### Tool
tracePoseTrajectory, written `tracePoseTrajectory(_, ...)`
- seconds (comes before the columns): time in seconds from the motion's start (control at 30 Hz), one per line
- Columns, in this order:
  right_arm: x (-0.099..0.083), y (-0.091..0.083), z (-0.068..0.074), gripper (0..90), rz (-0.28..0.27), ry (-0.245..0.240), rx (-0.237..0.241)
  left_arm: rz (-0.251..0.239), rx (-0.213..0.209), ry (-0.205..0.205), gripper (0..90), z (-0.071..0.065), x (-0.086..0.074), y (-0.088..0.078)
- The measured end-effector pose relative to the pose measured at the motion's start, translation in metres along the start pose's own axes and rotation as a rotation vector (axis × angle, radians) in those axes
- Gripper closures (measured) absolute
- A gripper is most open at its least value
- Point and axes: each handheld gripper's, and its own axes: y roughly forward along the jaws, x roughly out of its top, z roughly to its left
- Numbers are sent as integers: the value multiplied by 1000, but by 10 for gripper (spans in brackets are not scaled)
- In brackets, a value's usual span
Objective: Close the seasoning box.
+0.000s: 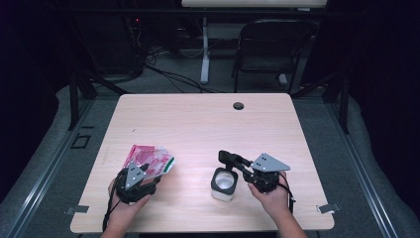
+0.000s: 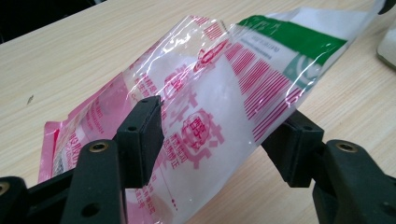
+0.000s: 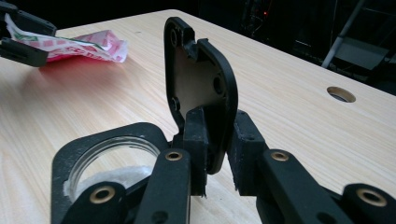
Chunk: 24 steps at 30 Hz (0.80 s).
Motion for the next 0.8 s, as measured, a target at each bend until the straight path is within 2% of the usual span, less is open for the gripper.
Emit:
tracePoseTrajectory(0.07,0,-1,2,729,-11,9,20,-1,-8,2,404,-1,1,2)
tracePoseTrajectory(0.27,-1,-7,7,706,-22,29,59,1,-25,13,404,-5,4,10)
tracePoseTrajectory(0.47,-1,-10,14,643,-28,12,98,7,-46,26,404,-8,7,16)
tracePoseTrajectory(0.57,-2,-8,19,592,-6,-5,146,10,-56,21,404,-8,7,19)
tracePoseTrajectory(0.67,-4,-6,24,555,5,-46,140,15,-64,14,403,-8,7,22)
tracePoseTrajectory(0.8,-4,-6,27,534,12,-52,137,13,-65,16,403,-9,7,23)
